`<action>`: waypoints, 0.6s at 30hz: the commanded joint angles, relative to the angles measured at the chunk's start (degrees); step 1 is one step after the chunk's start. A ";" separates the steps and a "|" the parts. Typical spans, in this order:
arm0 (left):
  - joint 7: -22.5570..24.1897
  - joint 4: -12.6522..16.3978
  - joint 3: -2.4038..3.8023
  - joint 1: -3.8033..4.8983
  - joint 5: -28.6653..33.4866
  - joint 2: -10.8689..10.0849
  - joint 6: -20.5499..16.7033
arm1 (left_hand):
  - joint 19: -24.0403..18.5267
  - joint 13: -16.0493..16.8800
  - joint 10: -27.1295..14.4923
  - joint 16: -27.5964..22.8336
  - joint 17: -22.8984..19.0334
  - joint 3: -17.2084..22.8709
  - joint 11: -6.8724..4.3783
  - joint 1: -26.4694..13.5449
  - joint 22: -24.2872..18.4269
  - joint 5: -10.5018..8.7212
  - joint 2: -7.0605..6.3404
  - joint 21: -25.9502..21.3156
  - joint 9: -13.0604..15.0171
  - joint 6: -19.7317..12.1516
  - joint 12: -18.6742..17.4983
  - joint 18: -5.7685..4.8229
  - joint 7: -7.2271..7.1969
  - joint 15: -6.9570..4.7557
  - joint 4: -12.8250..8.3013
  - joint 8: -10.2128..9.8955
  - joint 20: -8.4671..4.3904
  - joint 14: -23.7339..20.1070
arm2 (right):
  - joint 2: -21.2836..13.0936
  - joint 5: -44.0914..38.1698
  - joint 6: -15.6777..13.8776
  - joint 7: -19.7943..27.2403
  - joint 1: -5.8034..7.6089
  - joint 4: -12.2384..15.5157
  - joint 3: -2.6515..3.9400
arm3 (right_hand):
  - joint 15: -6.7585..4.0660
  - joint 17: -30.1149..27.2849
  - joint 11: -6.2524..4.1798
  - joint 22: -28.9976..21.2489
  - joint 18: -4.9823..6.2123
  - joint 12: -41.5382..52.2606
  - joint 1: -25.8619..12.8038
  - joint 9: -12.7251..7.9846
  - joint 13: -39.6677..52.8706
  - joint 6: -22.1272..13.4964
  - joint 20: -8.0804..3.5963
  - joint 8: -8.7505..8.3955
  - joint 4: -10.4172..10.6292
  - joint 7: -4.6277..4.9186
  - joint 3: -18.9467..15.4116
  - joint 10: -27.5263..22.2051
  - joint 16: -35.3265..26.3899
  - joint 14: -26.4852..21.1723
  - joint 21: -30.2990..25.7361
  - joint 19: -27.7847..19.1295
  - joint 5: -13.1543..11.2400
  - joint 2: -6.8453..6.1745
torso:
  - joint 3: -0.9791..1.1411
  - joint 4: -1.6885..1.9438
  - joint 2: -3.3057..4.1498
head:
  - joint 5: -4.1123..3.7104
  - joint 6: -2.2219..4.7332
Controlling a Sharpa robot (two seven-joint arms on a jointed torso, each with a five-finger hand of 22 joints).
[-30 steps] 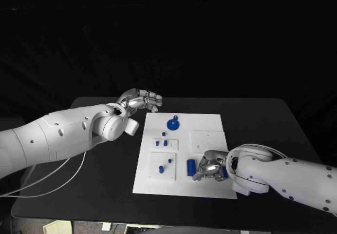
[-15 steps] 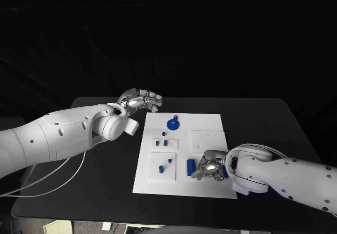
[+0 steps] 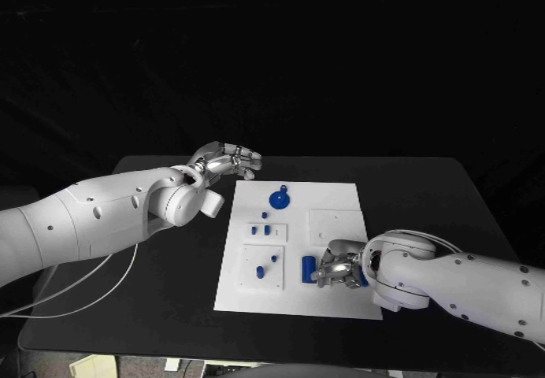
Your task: Assemble the parts on the task board
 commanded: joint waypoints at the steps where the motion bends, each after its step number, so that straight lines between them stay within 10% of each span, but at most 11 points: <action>1: 0.32 0.15 0.04 0.04 0.30 0.05 0.59 | 0.47 0.07 -0.32 -0.30 0.08 0.14 -0.02 -0.43 0.08 0.10 0.12 -0.21 -0.07 -0.43 -0.19 1.15 0.00 0.14 0.36 0.28 0.02 0.44 | -0.01 -0.92 0.23 0.11 -0.05 0.19 -0.01 | -0.31 0.13 -0.05 0.30 3.34 -0.14 0.06 0.03 0.11 0.32 -0.12 0.24 0.29 0.07 1.54 0.40 -0.15 0.07 0.37 -0.06 -0.07 0.56 | -0.01 0.00 0.01 | 0.01 -0.02; 18: 0.29 0.11 0.03 0.04 0.30 -0.05 0.60 | 0.48 0.07 -0.32 -0.36 0.18 0.17 -0.02 -0.37 0.12 0.13 0.15 -0.24 -0.08 -0.43 -0.19 1.15 -0.01 0.14 0.36 0.30 0.02 0.45 | -3.57 4.05 -4.22 5.44 -0.04 1.84 0.06 | -0.07 0.07 0.30 0.07 3.34 -0.26 1.67 -0.05 0.27 -0.95 -0.09 -0.21 -7.72 0.43 -5.31 0.45 -0.44 0.35 0.45 0.32 0.20 -7.73 | 0.04 -0.08 0.00 | -0.08 0.23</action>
